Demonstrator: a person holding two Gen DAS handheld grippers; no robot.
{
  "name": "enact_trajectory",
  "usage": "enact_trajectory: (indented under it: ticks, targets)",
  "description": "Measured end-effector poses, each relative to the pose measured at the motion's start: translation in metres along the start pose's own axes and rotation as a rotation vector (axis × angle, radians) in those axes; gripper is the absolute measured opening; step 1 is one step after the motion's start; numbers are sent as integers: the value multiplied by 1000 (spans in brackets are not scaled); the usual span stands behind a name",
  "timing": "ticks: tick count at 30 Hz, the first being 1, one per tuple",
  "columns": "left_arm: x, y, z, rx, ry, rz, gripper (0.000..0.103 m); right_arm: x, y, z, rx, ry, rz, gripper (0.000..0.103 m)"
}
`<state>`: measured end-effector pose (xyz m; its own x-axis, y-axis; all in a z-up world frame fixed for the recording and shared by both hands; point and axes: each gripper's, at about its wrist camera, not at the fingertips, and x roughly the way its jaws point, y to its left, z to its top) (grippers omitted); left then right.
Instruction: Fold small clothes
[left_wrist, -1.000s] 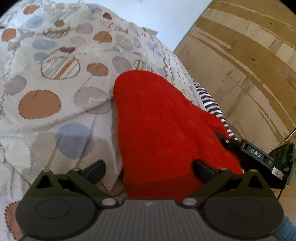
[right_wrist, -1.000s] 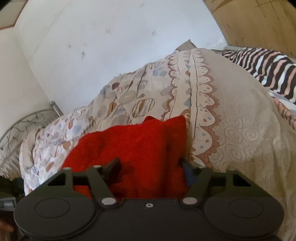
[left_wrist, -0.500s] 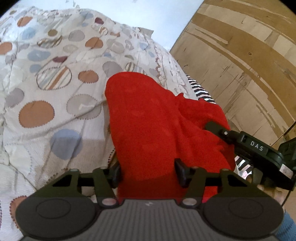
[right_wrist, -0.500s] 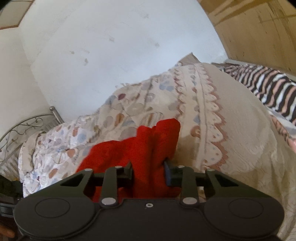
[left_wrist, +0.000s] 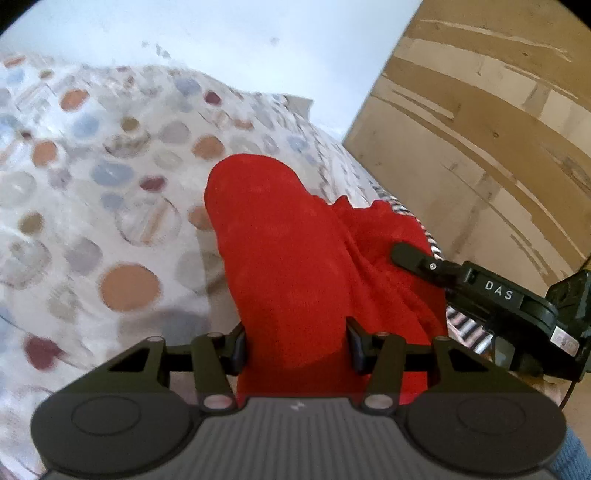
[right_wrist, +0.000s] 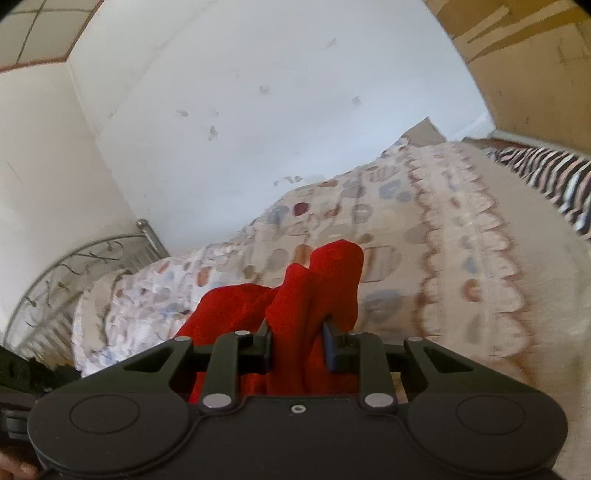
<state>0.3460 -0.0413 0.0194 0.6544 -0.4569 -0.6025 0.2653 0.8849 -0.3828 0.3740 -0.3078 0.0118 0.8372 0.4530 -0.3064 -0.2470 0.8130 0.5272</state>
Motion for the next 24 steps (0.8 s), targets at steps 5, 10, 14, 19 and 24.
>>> enact_trajectory:
  ticks: [5,10,14,19,24]
  targets:
    - [-18,25,19,13,-19,99,55,46,27,-1,23,17,58,27]
    - [-23,55,28,4,-25,179,55,95,47,-9,43,61,98,27]
    - [-12,87,21,-46,12,192,56,126,51,-23,18,113,73,27]
    - [0,117,-2,-70,17,196,63,139,37,-35,-5,125,0,29]
    - [-2,123,-7,-86,-2,194,74,143,23,-40,-25,144,-59,37]
